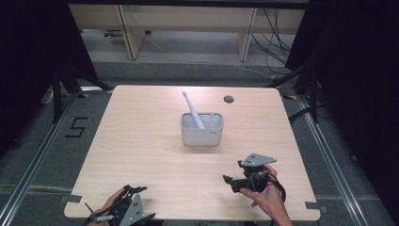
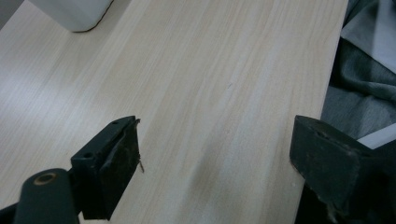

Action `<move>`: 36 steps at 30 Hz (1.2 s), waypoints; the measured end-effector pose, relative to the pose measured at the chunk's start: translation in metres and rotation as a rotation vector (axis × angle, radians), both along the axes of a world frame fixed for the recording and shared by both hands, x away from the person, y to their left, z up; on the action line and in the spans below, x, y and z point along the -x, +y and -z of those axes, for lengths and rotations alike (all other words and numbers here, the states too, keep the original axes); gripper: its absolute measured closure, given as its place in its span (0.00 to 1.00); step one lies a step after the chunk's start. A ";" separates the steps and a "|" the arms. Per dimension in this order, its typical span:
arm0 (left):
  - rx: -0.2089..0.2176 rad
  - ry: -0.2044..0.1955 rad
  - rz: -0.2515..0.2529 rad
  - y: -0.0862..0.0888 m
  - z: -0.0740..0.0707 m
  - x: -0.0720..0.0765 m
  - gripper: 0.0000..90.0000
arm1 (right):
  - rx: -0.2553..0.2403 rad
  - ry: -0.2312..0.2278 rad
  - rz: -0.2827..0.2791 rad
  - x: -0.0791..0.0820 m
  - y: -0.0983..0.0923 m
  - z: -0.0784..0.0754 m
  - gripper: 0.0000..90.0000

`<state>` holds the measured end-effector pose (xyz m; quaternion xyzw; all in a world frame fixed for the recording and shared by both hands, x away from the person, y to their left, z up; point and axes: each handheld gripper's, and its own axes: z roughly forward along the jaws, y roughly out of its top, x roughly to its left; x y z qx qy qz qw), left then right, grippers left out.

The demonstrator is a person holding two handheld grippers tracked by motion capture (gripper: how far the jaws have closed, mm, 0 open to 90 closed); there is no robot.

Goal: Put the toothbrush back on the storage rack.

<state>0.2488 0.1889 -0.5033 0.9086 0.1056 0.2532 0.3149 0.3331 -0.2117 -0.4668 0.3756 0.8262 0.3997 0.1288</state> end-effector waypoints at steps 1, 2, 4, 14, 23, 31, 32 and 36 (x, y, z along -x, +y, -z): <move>-0.002 0.000 0.000 0.000 0.000 0.000 0.17 | 0.008 0.002 -0.001 0.001 -0.001 0.000 0.23; -0.009 -0.001 0.003 0.000 0.000 0.000 0.17 | 0.005 -0.017 -0.006 0.000 -0.002 0.001 0.23; -0.018 0.005 0.004 0.000 -0.001 0.000 0.17 | 0.006 -0.021 -0.010 0.001 -0.003 0.002 0.23; 0.001 0.001 0.001 0.000 0.000 0.000 0.17 | 0.003 0.002 -0.033 0.009 -0.007 0.006 0.21; -0.003 -0.005 0.002 0.000 0.000 0.000 0.17 | 0.004 0.039 -0.061 0.019 -0.003 0.015 0.19; 0.005 0.000 0.000 0.000 0.000 0.000 0.17 | 0.013 0.035 -0.053 0.023 -0.007 0.017 0.19; -0.001 -0.001 0.000 0.000 0.000 0.000 0.17 | 0.014 0.040 -0.042 0.025 -0.008 0.017 0.19; -0.001 0.002 0.001 0.000 0.000 0.000 0.17 | 0.016 0.040 -0.048 0.028 -0.011 0.020 0.19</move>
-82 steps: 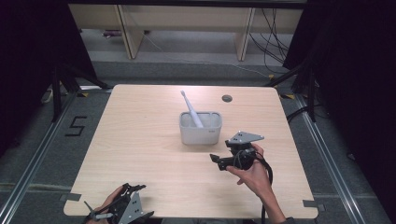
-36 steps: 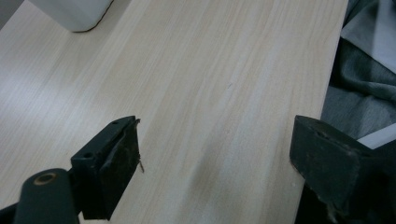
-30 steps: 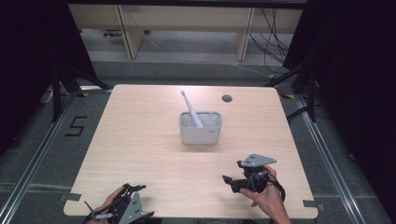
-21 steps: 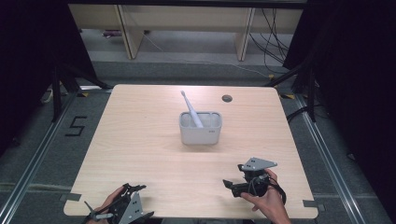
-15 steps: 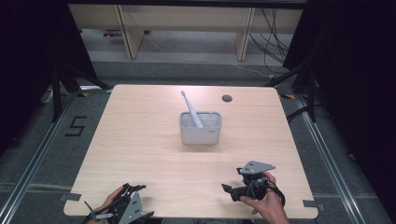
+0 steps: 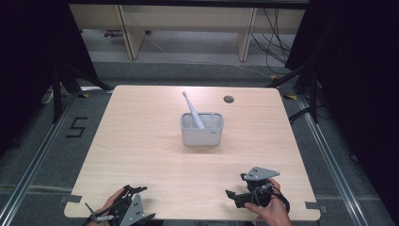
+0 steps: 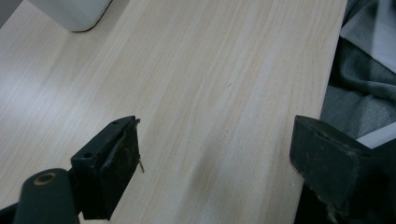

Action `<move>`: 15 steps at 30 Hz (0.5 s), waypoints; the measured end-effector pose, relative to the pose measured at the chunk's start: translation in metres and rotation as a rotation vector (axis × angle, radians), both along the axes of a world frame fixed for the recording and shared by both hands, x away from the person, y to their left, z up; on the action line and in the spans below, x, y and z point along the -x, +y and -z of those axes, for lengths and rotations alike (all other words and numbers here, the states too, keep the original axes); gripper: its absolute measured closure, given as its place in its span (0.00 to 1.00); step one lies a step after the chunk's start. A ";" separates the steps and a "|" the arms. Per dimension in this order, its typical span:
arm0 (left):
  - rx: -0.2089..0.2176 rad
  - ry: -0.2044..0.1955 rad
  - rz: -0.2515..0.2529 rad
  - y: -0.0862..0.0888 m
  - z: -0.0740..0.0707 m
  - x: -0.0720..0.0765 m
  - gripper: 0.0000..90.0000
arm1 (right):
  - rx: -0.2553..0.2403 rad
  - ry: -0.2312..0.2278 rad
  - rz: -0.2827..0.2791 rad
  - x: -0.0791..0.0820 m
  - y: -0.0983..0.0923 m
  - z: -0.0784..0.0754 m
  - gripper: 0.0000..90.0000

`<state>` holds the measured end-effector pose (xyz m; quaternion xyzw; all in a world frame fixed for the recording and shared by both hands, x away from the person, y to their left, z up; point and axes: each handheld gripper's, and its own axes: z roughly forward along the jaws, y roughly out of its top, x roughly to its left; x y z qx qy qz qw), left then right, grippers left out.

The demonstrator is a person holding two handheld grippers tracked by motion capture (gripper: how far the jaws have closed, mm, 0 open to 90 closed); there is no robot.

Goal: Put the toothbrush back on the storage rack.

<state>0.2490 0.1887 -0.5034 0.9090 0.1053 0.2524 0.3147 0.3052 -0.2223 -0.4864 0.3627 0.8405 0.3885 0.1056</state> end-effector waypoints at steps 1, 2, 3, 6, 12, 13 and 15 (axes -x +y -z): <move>0.003 -0.002 0.001 0.000 0.000 0.000 0.17 | -0.002 -0.001 0.001 0.001 0.000 0.001 0.19; 0.003 -0.002 0.001 0.000 0.000 0.000 0.17 | -0.002 -0.001 0.001 0.001 0.000 0.001 0.19; 0.000 -0.001 -0.001 0.000 0.000 0.000 0.17 | -0.001 -0.001 0.010 0.002 -0.002 0.002 0.19; -0.001 -0.001 0.000 0.000 0.000 0.000 0.17 | 0.001 0.007 0.009 0.003 -0.003 0.002 0.19; -0.002 -0.006 0.001 0.000 0.000 0.000 0.17 | 0.002 0.010 0.004 0.007 -0.006 0.003 0.19; -0.002 -0.006 0.001 0.000 0.000 0.000 0.17 | 0.002 0.010 0.004 0.007 -0.006 0.003 0.19; 0.010 -0.001 0.000 0.000 0.001 0.000 0.17 | 0.007 0.017 0.026 0.010 -0.007 0.003 0.19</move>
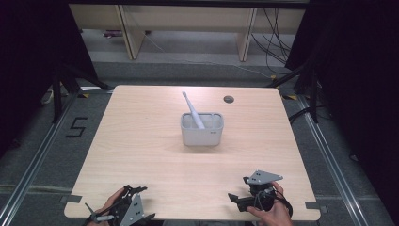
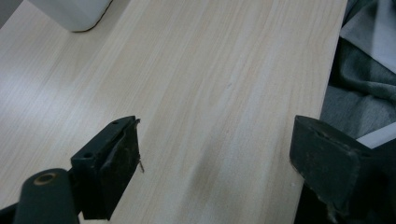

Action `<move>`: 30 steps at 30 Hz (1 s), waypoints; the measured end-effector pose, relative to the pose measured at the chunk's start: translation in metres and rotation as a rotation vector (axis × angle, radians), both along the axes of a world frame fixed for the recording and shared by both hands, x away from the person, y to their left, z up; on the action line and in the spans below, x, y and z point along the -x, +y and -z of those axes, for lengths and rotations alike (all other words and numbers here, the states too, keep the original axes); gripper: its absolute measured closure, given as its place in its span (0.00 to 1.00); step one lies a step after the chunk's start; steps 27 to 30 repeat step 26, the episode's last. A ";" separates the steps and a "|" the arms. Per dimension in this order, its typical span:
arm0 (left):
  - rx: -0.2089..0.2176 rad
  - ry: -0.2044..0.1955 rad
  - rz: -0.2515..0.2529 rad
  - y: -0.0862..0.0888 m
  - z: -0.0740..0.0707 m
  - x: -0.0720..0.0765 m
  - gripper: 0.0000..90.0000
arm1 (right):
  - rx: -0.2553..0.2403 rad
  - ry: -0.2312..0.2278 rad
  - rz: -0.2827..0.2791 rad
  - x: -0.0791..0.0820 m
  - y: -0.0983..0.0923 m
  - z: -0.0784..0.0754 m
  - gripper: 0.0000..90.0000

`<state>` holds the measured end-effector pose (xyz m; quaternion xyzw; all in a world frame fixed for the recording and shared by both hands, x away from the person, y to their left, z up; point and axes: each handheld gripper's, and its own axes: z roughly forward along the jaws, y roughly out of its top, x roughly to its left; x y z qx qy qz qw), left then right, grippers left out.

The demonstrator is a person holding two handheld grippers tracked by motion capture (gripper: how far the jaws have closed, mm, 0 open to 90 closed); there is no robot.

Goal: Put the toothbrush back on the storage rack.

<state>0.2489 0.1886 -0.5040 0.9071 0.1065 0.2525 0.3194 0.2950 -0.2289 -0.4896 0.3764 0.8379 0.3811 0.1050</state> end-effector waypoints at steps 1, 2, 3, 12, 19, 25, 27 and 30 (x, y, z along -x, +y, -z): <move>-0.018 0.007 0.001 0.000 -0.001 0.000 0.17 | 0.000 0.000 0.000 0.000 0.000 0.000 0.19; -0.008 0.000 -0.001 0.000 0.000 0.000 0.17 | 0.001 -0.008 -0.008 0.000 -0.001 0.001 0.19; -0.017 0.007 0.001 0.000 -0.001 0.000 0.17 | 0.001 -0.008 -0.008 0.000 -0.001 0.001 0.19; -0.009 0.001 -0.001 0.000 -0.001 0.000 0.17 | -0.006 0.005 0.002 0.003 -0.003 0.001 0.19; -0.009 0.001 -0.001 0.000 -0.001 0.000 0.17 | -0.001 0.000 0.008 0.003 -0.004 0.001 0.19; -0.009 0.003 0.000 0.000 0.000 0.000 0.17 | -0.006 -0.008 0.008 0.002 -0.006 0.002 0.19; -0.010 -0.004 0.000 0.001 0.000 0.000 0.17 | -0.006 0.017 0.022 0.004 -0.006 0.001 0.19; -0.010 -0.004 0.000 0.001 0.000 0.000 0.17 | -0.006 0.017 0.022 0.004 -0.006 0.001 0.19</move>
